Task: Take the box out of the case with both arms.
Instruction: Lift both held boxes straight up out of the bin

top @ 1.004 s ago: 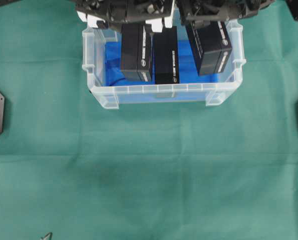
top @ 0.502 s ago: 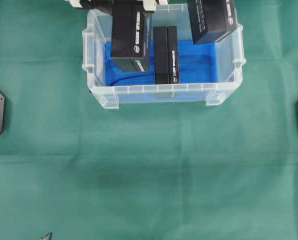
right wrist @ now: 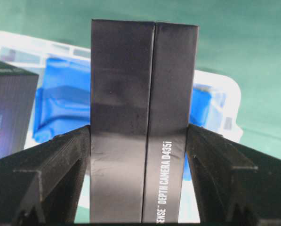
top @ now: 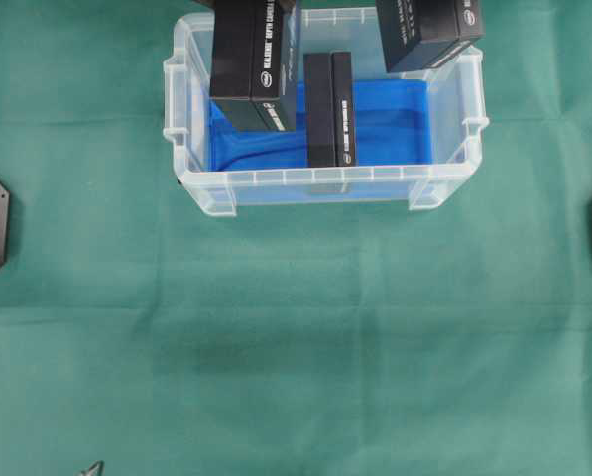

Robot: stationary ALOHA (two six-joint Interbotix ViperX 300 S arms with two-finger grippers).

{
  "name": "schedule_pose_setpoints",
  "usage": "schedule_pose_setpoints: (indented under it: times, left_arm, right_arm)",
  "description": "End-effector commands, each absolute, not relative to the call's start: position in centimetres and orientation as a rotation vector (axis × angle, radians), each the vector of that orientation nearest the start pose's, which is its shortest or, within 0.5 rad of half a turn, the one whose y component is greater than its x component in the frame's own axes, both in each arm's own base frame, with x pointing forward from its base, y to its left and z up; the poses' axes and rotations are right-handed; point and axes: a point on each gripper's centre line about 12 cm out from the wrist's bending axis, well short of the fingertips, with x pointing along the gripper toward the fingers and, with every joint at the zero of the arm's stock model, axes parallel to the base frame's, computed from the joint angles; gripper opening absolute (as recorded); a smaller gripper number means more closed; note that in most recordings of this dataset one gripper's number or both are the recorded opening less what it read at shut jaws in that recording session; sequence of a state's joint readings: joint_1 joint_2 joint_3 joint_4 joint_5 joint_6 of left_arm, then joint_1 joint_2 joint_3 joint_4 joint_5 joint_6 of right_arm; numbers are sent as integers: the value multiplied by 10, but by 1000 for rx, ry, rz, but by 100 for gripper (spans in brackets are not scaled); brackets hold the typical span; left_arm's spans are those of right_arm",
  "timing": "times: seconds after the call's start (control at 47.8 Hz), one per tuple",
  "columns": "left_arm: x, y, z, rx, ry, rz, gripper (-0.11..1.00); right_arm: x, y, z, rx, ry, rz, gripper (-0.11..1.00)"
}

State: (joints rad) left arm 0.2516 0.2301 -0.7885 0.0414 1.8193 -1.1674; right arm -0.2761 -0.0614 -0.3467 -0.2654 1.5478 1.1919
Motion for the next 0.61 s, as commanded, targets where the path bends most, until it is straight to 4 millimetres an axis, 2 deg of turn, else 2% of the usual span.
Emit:
schedule_pose_setpoints:
  times: [0.0, 0.586]
  left_arm:
    - [394, 106, 468, -1140, 922, 946, 64]
    - [394, 104, 468, -1137, 929, 949, 64]
  right_arm:
    - [334, -125, 465, 1030, 673, -1070, 65]
    - [332, -124, 464, 1025, 687, -1076, 65]
